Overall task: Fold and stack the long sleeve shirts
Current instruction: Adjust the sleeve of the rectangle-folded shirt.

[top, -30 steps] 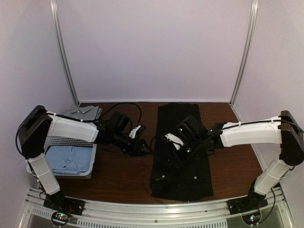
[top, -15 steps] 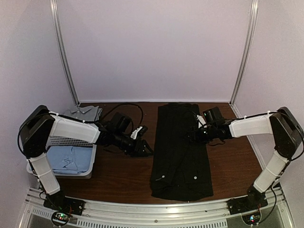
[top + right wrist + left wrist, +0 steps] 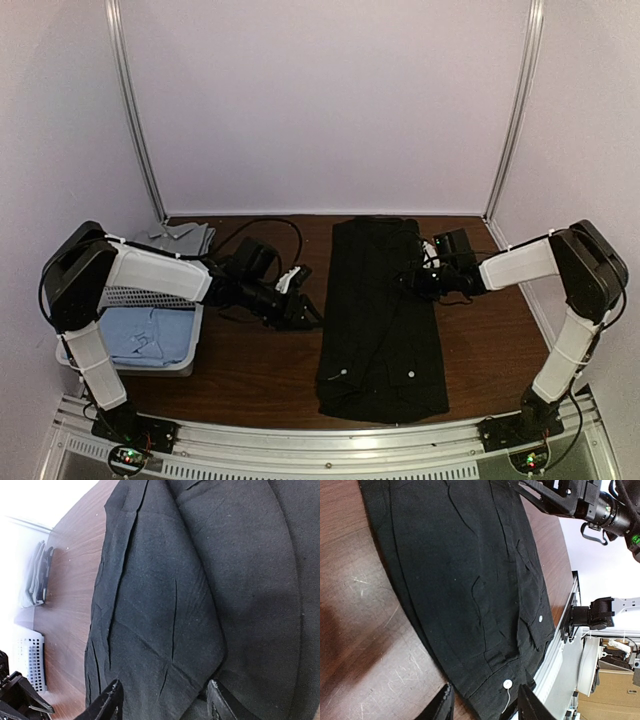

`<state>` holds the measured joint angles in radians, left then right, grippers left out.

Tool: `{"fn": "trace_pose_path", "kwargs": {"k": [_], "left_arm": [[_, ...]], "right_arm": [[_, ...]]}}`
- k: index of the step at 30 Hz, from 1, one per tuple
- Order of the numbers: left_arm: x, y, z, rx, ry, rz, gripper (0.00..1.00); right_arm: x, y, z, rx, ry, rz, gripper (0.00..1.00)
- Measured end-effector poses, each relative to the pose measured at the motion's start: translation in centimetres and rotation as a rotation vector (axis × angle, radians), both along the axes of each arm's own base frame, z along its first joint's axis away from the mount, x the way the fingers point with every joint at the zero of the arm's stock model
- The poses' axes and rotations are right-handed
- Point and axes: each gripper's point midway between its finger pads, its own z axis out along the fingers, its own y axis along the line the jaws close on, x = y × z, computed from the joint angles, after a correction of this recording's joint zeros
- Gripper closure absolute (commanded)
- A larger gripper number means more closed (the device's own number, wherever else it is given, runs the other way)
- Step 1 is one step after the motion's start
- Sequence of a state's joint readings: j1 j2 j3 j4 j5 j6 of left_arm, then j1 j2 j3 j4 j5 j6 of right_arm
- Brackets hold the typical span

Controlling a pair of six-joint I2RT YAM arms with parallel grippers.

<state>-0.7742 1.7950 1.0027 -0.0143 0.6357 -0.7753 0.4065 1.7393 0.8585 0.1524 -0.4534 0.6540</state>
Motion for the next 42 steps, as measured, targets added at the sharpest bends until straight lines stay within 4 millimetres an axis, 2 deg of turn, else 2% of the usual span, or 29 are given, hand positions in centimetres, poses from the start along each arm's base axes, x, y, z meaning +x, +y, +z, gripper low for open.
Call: {"fn": "trace_pose_path", "kwargs": {"k": [7,15,21,25,34,38,42], "left_arm": [[0.2,-0.2,-0.1,-0.002,-0.001,0.000,0.56],[0.3,-0.3,-0.1,-0.003,-0.003,0.000,0.56],[0.3,-0.3,0.0,-0.004,-0.004,0.000,0.56],[0.4,-0.4,0.1,-0.007,-0.006,0.000,0.56],[0.4,-0.4,-0.4,0.001,0.002,0.000,0.56],[0.4,-0.4,-0.4,0.001,0.002,0.000,0.56],[0.4,-0.4,-0.4,0.002,0.002,0.000,0.56]], "right_arm": [[0.3,0.6,-1.3,0.046,0.034,-0.007,0.45],[0.5,0.7,-1.3,0.060,0.034,-0.017,0.46],[-0.3,0.0,-2.5,0.041,0.059,-0.032,0.44],[-0.6,-0.1,-2.4,0.052,0.056,-0.040,0.46],[-0.4,0.5,-1.6,0.123,0.049,-0.049,0.77],[-0.3,0.8,-1.4,0.142,0.046,-0.045,0.98],[-0.2,0.8,-1.3,0.151,0.048,-0.050,1.00]]}}
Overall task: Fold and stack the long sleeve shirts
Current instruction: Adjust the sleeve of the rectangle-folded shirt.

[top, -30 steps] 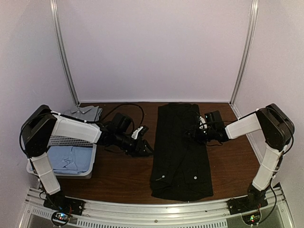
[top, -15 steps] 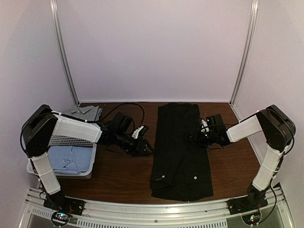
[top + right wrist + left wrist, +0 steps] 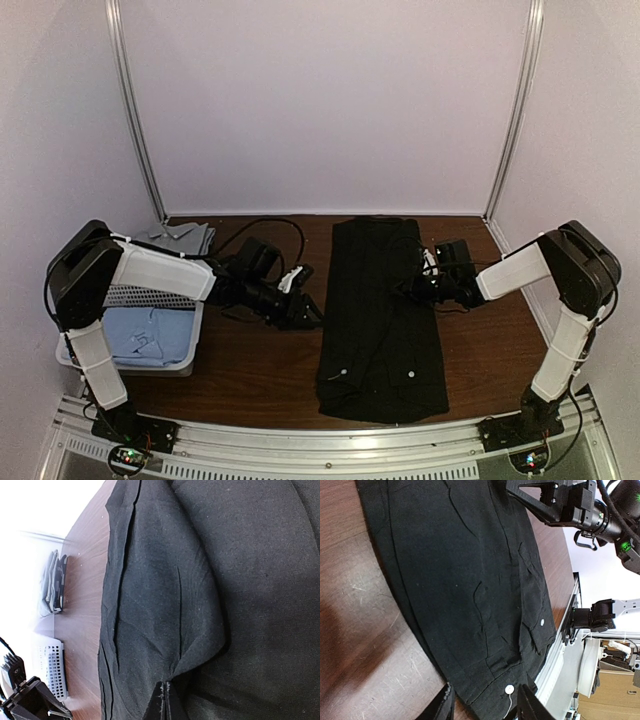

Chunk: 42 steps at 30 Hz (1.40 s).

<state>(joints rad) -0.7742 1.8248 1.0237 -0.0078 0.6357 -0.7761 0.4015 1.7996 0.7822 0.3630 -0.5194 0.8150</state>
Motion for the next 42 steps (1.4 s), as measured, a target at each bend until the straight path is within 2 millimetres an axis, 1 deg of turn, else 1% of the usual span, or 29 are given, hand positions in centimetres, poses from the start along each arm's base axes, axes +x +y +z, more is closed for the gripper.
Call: {"fn": "trace_pose_path", "kwargs": {"k": [5,17,18,22,24,25,29,32,34,42], "left_arm": [[0.0,0.0,0.0,0.000,0.000,0.000,0.56],[0.0,0.0,0.0,0.000,-0.001,0.000,0.56],[0.0,0.0,0.0,0.000,-0.001,0.000,0.56],[0.0,0.0,0.0,0.000,0.000,0.000,0.56],[0.0,0.0,0.0,0.000,0.000,0.000,0.56],[0.0,0.0,0.0,0.000,0.000,0.000,0.56],[0.0,0.0,0.1,-0.002,-0.001,0.000,0.56],[0.1,-0.1,0.1,-0.004,-0.003,0.000,0.56],[0.2,-0.2,0.2,-0.006,-0.005,0.000,0.56],[0.3,-0.3,0.1,-0.007,-0.006,0.000,0.56]], "right_arm": [[0.1,-0.2,0.0,0.000,-0.001,-0.005,1.00],[1.5,-2.4,0.4,-0.009,-0.015,-0.072,1.00],[1.5,-2.4,0.4,-0.008,-0.015,-0.073,0.98],[1.6,-2.3,0.5,-0.003,-0.022,-0.068,0.70],[1.4,-2.2,0.6,0.000,-0.027,-0.060,0.62],[1.3,-2.3,0.6,0.002,-0.023,-0.062,0.61],[0.7,-2.3,0.4,0.000,-0.017,-0.052,0.60],[0.0,-2.3,-0.2,-0.005,-0.003,-0.047,0.61],[-0.2,-2.1,-0.5,-0.006,0.004,-0.043,0.63],[0.0,-1.3,0.1,0.025,-0.024,-0.029,0.69]]}}
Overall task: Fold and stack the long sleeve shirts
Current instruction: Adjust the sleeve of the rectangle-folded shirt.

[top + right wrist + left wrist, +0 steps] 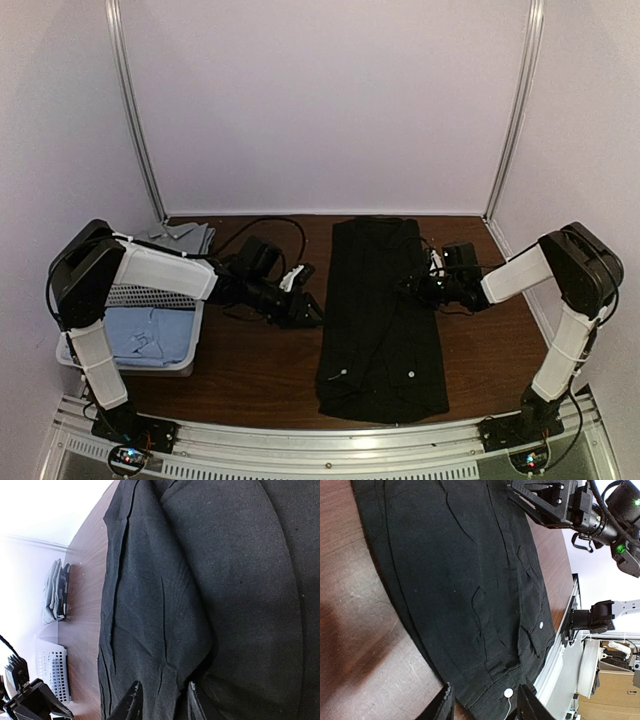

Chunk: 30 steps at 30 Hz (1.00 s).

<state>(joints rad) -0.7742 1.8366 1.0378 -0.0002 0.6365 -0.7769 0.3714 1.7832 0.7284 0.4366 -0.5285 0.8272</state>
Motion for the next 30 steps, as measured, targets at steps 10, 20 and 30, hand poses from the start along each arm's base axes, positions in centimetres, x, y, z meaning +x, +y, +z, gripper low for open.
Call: {"fn": "trace_pose_path", "kwargs": {"k": [10,20,30], "left_arm": [[0.0,0.0,0.0,0.000,0.000,0.000,0.56],[0.0,0.0,0.0,0.000,0.000,0.000,0.56],[0.0,0.0,-0.2,0.003,0.003,0.000,0.56]], "right_arm": [[0.4,0.3,-0.6,0.010,0.021,0.001,0.77],[1.0,0.8,-0.6,0.023,0.026,0.008,1.00],[1.7,0.4,0.2,0.037,0.004,-0.018,1.00]]}}
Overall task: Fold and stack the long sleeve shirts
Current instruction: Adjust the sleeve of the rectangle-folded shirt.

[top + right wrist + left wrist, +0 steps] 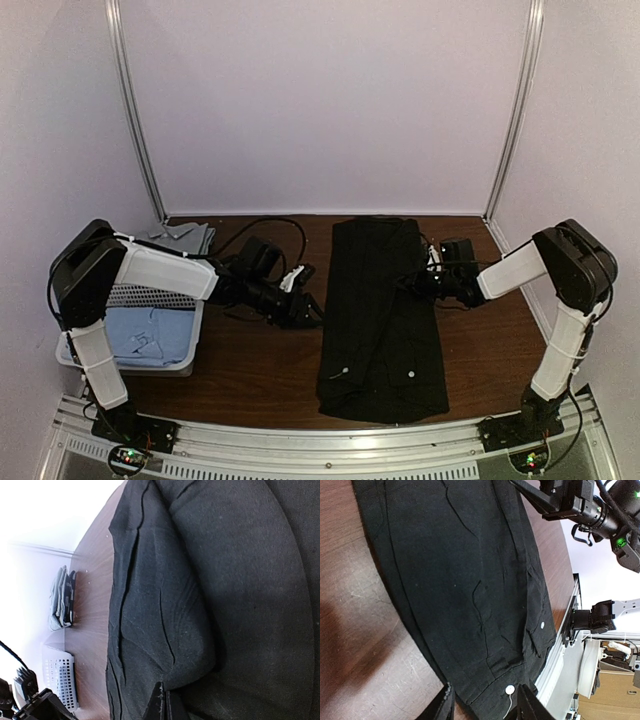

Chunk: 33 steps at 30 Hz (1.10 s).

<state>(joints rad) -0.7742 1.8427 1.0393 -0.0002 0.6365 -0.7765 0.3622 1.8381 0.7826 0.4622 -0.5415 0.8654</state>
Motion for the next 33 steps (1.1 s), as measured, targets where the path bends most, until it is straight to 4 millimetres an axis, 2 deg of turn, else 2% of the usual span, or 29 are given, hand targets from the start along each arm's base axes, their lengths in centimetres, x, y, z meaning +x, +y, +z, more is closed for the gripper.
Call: {"fn": "trace_pose_path", "kwargs": {"k": [7,16,17,22,25,29,33], "left_arm": [[0.0,0.0,-0.2,0.003,0.003,0.000,0.56],[0.6,-0.6,-0.1,-0.002,-0.001,0.000,0.56],[0.8,-0.8,0.1,-0.007,-0.006,0.000,0.56],[2.2,-2.3,1.5,-0.040,-0.037,-0.003,0.56],[3.2,-3.2,2.2,-0.057,-0.054,-0.004,0.56],[4.8,-4.6,2.4,-0.060,-0.074,-0.002,0.56],[8.0,-6.6,2.6,-0.045,-0.138,0.022,0.60]], "right_arm": [[0.9,-0.8,1.5,0.020,-0.048,-0.028,1.00],[1.2,-1.7,1.3,0.017,-0.052,-0.053,1.00],[1.1,-1.8,1.2,0.015,-0.050,-0.054,0.99],[1.1,-2.1,1.1,0.004,-0.053,-0.054,0.72],[0.5,-2.8,1.1,-0.045,-0.057,-0.054,0.62],[0.1,-3.8,2.8,-0.108,-0.086,-0.068,0.61],[1.0,-4.0,5.7,-0.146,-0.154,-0.071,0.66]]}}
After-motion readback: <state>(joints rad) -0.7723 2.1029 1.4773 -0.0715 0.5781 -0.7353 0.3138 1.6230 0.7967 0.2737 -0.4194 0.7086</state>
